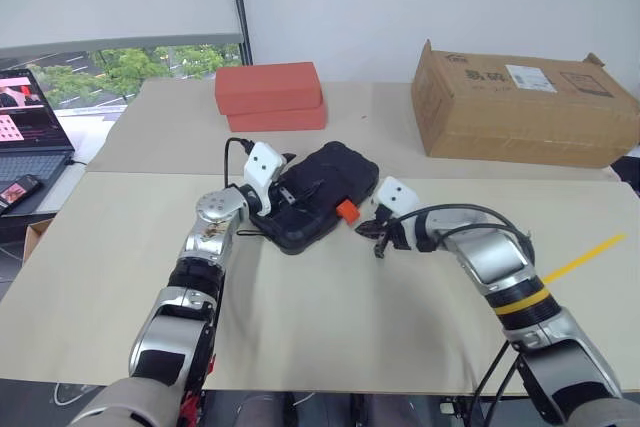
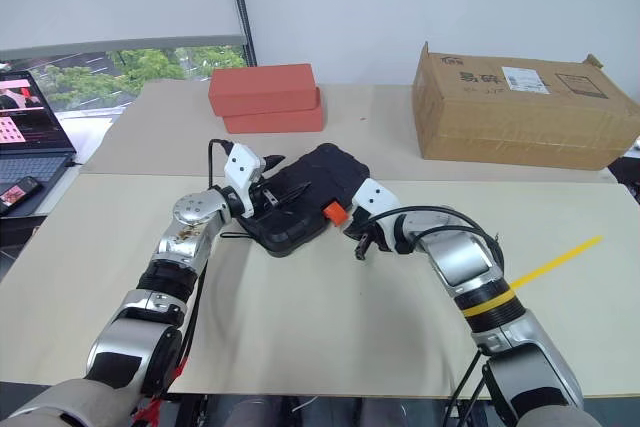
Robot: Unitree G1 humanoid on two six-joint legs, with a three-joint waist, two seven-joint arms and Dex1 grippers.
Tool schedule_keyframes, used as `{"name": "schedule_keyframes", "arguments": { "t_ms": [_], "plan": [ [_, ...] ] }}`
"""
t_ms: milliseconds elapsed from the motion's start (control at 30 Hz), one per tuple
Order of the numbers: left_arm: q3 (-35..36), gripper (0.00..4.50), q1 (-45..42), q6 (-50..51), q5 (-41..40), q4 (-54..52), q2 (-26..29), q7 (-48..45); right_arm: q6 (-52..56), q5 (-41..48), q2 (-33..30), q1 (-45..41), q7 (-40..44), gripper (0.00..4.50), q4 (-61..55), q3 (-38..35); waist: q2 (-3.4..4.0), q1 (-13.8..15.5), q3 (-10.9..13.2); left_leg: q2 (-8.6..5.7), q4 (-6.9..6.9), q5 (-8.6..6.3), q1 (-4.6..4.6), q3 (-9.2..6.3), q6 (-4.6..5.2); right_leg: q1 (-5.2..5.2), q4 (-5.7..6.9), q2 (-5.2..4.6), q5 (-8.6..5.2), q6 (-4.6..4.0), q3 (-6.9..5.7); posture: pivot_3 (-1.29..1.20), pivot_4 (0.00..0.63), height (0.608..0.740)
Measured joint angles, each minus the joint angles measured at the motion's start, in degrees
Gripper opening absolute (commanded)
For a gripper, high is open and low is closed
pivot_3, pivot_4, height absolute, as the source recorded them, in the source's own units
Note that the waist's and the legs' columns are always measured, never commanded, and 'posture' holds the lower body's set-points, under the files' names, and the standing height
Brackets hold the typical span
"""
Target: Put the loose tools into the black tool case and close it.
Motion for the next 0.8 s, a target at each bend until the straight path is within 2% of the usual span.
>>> {"name": "schedule_keyframes", "arguments": {
  "t_ms": [267,800],
  "plan": [
    [0.0,4.5,-0.3,0.0,0.0,0.6,-0.3,-0.1,1.2,0.5,1.3,-0.5,-1.3,0.02,-2.4,-2.4,0.01,0.1,0.0,-0.01,0.01,0.0,0.01,0.0,0.0,0.02,0.0,-0.02,0.0,0.0,0.0,0.0,0.15,0.711],
    [0.1,4.5,0.1,-0.1,0.0,0.3,0.1,-0.1,-1.2,-1.3,6.6,-2.3,-3.8,0.02,6.1,-2.1,0.02,0.0,0.0,-0.01,0.01,0.03,0.02,0.01,-0.05,0.01,0.05,0.0,0.0,0.0,0.0,0.0,0.15,0.711]
  ]
}}
